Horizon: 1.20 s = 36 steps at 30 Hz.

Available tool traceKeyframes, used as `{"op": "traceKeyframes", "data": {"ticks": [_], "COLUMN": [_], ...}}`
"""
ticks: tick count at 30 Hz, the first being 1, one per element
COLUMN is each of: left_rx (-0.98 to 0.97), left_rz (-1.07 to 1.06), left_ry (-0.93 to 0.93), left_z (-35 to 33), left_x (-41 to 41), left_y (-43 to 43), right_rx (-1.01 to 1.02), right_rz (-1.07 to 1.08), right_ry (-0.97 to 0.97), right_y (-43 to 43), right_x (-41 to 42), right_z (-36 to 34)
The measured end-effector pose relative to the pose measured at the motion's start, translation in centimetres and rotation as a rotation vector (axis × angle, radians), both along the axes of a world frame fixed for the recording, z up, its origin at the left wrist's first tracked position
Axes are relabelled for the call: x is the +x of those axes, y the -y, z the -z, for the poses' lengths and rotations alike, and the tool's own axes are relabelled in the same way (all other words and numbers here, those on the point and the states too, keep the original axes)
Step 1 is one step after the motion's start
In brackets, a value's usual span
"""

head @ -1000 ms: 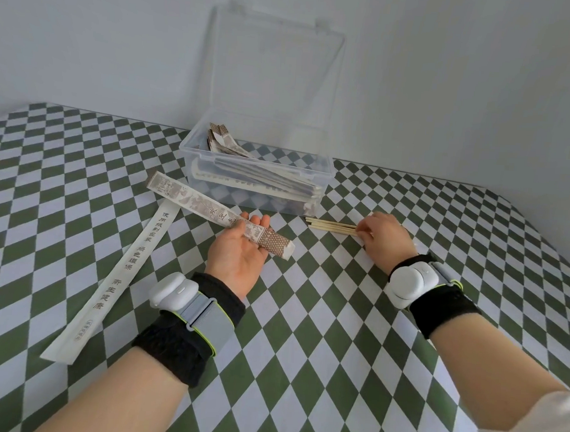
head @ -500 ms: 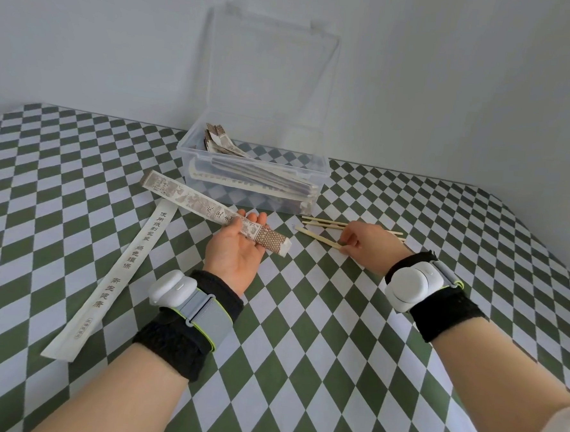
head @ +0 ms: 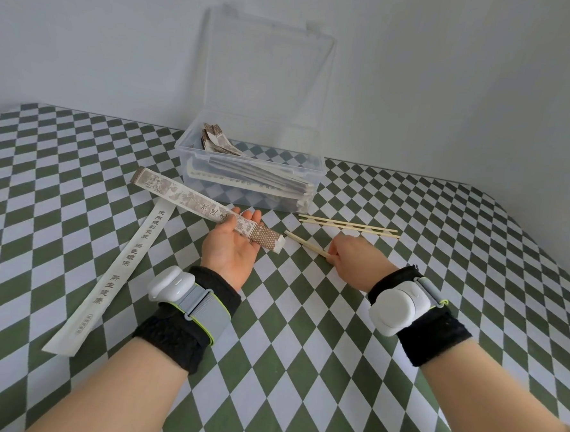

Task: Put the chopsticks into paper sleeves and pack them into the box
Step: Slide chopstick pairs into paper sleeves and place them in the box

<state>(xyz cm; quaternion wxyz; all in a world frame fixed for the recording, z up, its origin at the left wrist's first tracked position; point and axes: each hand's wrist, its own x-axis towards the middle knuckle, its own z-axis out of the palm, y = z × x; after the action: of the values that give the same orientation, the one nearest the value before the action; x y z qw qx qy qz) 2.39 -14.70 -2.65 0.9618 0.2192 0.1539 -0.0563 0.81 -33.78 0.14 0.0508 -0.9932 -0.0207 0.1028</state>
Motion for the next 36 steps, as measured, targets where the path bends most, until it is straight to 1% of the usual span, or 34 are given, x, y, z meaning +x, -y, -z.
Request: {"op": "traceKeyframes", "data": {"ticks": [2,3,7,9,11,16,20,26,36], "left_rx": [-0.003,-0.008,-0.019,-0.014,-0.015,-0.029,-0.043,-0.041,-0.030], "left_rz": [-0.009,-0.017,-0.044,-0.037,-0.039,-0.059,-0.067,-0.075,-0.042], "left_ry": [-0.002,-0.001,0.006,0.010,0.009,0.011,0.015,0.013,0.067], "left_z": [0.0,0.0,-0.1,-0.2,-0.2,-0.5,-0.4,-0.4,-0.2], "left_x": [0.0,0.0,0.0,-0.1,-0.2,-0.4,-0.3,-0.2,-0.2], "left_y": [-0.1,-0.1,-0.2,-0.1,-0.2,-0.2,-0.3,-0.4,-0.2], "right_rx": [0.002,0.036,0.319,0.391,0.398,0.318,0.261,0.261,0.268], "right_rz": [-0.001,0.011,0.062,0.037,-0.009,-0.116,-0.127,-0.088,-0.168], "right_ry": [0.020,0.039,0.150,0.231,0.309,0.547,0.559,0.564,0.472], "right_y": [-0.3,-0.4,-0.9,-1.1,-1.2,-1.0,-1.0,-0.9,-1.1], "right_x": [0.0,-0.1,-1.8,-2.9,-3.6,-4.3,-4.2,-4.2,-4.1], "right_z": [0.1,0.1,0.6,1.3,2.3,3.5,3.8,3.8,3.9]}}
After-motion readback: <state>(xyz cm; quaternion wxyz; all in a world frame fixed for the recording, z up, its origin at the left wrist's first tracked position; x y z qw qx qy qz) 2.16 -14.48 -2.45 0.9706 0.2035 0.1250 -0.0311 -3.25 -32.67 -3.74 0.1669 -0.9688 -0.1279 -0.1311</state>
